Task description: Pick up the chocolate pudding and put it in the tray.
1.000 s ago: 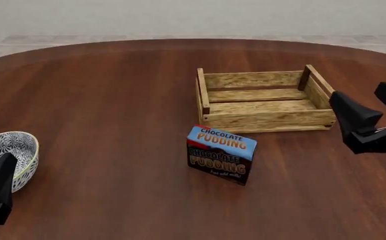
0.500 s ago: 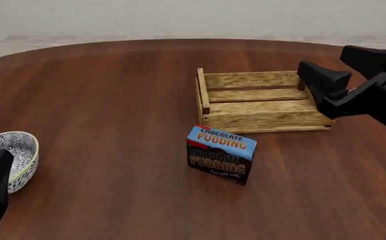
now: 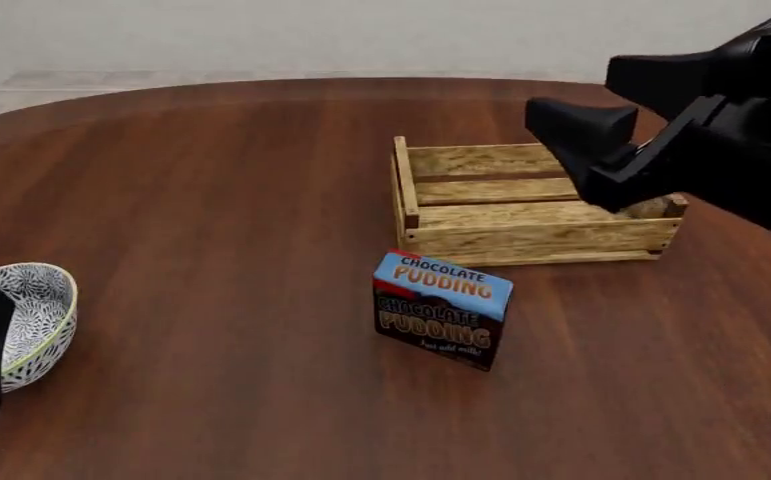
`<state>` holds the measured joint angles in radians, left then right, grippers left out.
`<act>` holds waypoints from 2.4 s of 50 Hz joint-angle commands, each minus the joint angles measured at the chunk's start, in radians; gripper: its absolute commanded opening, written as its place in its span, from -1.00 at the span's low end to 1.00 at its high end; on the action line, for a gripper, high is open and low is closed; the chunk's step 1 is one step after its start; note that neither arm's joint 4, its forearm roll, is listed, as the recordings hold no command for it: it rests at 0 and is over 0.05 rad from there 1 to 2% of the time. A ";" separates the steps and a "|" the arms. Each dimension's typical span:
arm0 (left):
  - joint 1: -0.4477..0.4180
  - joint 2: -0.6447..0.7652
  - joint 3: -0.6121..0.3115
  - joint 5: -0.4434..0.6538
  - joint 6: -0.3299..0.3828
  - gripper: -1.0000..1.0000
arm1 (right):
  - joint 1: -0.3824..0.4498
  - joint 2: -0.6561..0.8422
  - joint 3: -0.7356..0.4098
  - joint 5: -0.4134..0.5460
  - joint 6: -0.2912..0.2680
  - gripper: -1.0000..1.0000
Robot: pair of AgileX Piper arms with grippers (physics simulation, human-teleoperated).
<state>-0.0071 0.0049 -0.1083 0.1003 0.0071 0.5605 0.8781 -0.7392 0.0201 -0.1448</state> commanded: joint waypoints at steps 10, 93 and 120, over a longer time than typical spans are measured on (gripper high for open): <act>-0.007 -0.002 -0.005 0.005 0.002 1.00 | 0.108 0.065 -0.088 0.061 0.013 1.00; 0.008 -0.003 0.001 -0.012 0.014 1.00 | 0.206 0.247 -0.336 0.421 -0.069 1.00; 0.019 -0.004 0.087 -0.094 0.007 1.00 | 0.158 0.310 -0.307 0.417 -0.128 1.00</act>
<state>0.0040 0.0025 -0.0393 0.0205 0.0190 0.7366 1.1672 -1.0631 0.4451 -0.2548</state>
